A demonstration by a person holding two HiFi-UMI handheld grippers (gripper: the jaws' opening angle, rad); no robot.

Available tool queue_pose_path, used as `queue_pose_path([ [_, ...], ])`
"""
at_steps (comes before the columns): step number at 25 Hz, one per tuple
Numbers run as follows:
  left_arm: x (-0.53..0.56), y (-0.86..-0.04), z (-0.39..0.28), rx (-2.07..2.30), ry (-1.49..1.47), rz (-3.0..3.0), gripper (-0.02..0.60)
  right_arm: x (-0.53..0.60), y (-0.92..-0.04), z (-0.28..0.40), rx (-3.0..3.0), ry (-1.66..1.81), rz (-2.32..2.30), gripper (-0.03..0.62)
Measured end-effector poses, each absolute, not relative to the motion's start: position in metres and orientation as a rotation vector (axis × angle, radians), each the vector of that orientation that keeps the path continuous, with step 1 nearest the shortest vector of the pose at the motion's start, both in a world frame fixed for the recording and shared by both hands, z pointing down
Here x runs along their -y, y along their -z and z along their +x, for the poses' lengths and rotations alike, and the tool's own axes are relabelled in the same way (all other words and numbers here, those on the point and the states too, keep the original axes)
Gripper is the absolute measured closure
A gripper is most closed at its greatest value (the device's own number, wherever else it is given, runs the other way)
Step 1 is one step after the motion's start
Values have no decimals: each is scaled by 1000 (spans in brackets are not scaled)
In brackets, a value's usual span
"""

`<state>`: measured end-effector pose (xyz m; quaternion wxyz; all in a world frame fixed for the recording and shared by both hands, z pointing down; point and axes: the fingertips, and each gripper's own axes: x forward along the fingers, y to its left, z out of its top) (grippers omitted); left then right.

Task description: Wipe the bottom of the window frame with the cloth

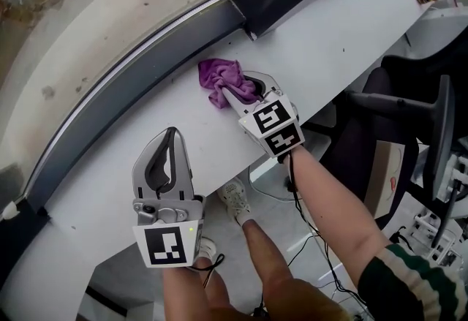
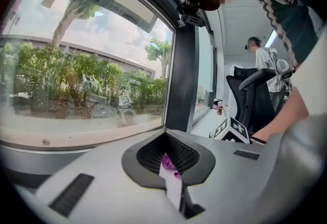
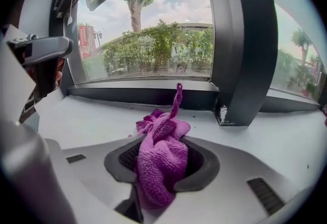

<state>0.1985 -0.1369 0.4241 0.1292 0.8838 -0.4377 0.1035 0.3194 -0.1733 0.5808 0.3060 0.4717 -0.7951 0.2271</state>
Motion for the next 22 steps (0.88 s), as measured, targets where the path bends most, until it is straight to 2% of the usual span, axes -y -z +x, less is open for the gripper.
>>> queue_pose_path([
  [8, 139, -429, 218, 1249, -295, 2585, 575, 178, -582, 360, 2061, -604, 1319, 444],
  [22, 141, -429, 225, 1241, -274, 2589, 575, 177, -583, 376, 2043, -630, 1357, 444],
])
